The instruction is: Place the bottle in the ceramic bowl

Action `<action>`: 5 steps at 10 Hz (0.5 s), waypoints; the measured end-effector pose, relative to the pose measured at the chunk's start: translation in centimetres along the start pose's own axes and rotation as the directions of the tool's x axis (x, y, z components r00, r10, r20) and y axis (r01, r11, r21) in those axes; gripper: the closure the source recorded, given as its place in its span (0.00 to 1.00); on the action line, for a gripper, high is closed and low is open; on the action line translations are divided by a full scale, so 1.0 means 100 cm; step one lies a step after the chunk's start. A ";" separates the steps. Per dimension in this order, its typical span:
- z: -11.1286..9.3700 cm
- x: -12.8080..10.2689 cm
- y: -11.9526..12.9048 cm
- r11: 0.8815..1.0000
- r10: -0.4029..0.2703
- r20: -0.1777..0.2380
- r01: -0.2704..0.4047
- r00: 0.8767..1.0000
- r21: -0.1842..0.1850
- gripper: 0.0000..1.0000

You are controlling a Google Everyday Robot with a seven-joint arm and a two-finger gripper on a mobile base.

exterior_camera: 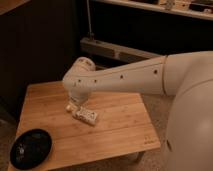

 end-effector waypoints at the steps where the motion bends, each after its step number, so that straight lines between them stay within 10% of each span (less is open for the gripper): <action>1: 0.014 0.001 0.001 1.000 -0.004 0.006 0.005 1.000 -0.011 0.35; 5: 0.050 0.001 0.010 1.000 -0.028 0.001 0.028 1.000 -0.014 0.35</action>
